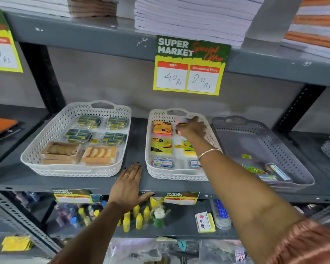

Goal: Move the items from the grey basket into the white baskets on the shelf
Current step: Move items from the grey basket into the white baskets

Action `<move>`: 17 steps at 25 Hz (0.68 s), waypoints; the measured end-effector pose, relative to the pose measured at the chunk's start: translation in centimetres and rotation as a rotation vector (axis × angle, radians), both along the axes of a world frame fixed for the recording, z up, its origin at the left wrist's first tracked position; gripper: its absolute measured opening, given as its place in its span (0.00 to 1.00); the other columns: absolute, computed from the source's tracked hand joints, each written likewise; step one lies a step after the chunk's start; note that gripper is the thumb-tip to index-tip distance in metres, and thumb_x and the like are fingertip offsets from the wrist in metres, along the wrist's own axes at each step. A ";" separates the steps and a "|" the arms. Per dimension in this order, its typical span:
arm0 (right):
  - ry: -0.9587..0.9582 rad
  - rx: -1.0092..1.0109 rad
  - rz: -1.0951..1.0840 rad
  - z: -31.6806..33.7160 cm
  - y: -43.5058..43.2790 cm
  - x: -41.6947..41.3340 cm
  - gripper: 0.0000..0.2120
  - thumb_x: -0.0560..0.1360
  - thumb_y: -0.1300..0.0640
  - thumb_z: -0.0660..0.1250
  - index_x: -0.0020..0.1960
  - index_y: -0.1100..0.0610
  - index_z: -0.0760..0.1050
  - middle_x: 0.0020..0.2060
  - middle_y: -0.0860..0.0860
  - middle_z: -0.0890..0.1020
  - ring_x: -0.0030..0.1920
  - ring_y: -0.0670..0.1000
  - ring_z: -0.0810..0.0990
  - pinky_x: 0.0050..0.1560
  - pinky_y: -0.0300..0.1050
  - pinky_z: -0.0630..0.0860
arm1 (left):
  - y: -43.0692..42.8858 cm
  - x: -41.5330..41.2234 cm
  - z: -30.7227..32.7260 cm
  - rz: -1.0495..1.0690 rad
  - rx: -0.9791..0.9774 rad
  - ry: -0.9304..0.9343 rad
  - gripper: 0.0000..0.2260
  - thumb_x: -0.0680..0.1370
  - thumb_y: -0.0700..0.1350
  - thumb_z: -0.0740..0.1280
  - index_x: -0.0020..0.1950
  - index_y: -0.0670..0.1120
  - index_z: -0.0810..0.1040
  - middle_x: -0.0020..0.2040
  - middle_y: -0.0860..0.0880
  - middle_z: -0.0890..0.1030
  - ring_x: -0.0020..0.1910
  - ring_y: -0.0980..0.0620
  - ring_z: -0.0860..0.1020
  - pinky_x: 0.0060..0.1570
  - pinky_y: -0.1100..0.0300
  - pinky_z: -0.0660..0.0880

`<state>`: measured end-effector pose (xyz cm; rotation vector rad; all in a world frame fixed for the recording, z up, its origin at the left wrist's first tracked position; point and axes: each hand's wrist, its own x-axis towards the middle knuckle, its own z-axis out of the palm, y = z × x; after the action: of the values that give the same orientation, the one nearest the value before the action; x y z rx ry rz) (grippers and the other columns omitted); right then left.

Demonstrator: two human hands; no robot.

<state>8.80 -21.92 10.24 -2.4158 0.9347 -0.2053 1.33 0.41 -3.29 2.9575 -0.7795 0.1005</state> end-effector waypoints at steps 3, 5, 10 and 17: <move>0.152 -0.014 0.125 -3.7 4.3 1.3 0.45 0.70 0.37 0.68 0.76 0.60 0.54 0.72 0.63 0.63 0.73 0.63 0.63 0.70 0.54 0.64 | 0.0 0.3 -0.2 -0.001 -0.016 0.006 0.45 0.71 0.72 0.39 0.62 0.38 0.75 0.60 0.42 0.79 0.59 0.45 0.77 0.58 0.47 0.73; 0.189 -0.051 0.138 -5.5 5.5 1.8 0.43 0.71 0.37 0.66 0.75 0.60 0.55 0.71 0.63 0.65 0.71 0.62 0.65 0.69 0.54 0.66 | -0.1 0.3 -0.2 -0.005 -0.022 0.013 0.45 0.71 0.71 0.39 0.61 0.38 0.75 0.60 0.41 0.79 0.58 0.45 0.78 0.57 0.47 0.73; 0.189 -0.068 0.075 -7.5 6.9 2.8 0.35 0.71 0.44 0.70 0.70 0.59 0.62 0.67 0.60 0.68 0.67 0.59 0.68 0.65 0.49 0.68 | 0.0 0.3 -0.3 -0.007 -0.040 0.003 0.44 0.71 0.71 0.38 0.61 0.39 0.76 0.59 0.41 0.79 0.58 0.46 0.78 0.57 0.48 0.73; 0.084 -0.088 0.078 -5.0 4.8 1.9 0.36 0.73 0.42 0.67 0.72 0.60 0.61 0.70 0.60 0.66 0.71 0.60 0.66 0.66 0.54 0.69 | 0.0 0.1 -0.3 -0.016 -0.016 -0.021 0.42 0.70 0.71 0.47 0.60 0.38 0.76 0.59 0.41 0.80 0.58 0.44 0.78 0.56 0.46 0.74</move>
<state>10.70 -17.11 5.22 -2.5543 0.8835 -0.1191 1.48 0.38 -3.58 2.9391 -0.8017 0.1358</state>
